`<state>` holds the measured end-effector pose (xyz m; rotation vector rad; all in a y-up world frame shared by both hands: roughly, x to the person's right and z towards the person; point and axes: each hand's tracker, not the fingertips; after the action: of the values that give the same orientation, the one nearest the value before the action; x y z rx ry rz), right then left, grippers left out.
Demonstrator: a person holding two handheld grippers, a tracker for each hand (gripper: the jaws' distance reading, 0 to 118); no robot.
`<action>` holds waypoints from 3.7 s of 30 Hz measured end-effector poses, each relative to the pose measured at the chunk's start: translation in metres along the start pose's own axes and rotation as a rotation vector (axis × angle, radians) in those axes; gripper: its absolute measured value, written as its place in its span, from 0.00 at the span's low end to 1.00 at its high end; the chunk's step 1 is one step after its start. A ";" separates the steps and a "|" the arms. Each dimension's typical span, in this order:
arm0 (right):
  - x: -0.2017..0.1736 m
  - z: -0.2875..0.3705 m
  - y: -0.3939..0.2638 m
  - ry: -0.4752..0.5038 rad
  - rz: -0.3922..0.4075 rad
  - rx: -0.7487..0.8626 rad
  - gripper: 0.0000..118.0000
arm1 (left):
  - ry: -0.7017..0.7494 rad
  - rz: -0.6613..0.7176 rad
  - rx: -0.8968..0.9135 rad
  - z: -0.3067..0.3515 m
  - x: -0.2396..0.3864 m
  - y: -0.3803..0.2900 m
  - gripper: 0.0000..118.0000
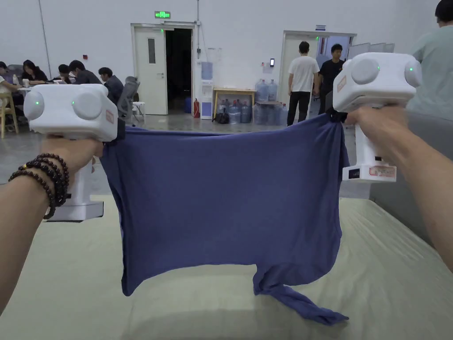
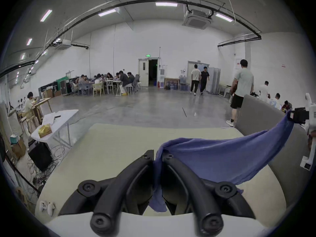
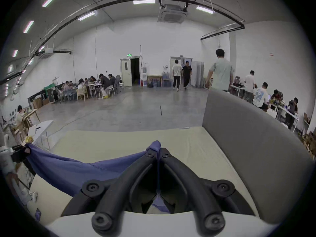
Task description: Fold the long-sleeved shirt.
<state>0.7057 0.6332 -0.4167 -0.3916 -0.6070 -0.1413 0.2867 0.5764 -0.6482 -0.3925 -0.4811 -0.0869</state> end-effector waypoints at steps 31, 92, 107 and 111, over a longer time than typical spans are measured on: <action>0.068 0.309 -0.540 0.188 0.079 -0.544 0.03 | -0.033 0.077 -0.422 0.324 -0.057 -0.517 0.05; 0.011 -0.294 -0.375 -0.116 -0.049 -0.792 0.28 | 0.007 0.030 -0.531 0.051 -0.013 -0.443 0.00; -0.022 -0.009 -0.306 0.112 0.076 -0.429 0.11 | -0.008 0.051 -0.409 0.144 -0.026 -0.406 0.00; -0.015 0.113 -0.340 0.179 0.070 -0.377 0.11 | -0.031 0.063 -0.378 0.178 -0.033 -0.409 0.00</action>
<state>0.5513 0.3662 -0.2336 -0.7558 -0.3876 -0.2226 0.1093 0.2680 -0.3766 -0.7802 -0.4831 -0.1109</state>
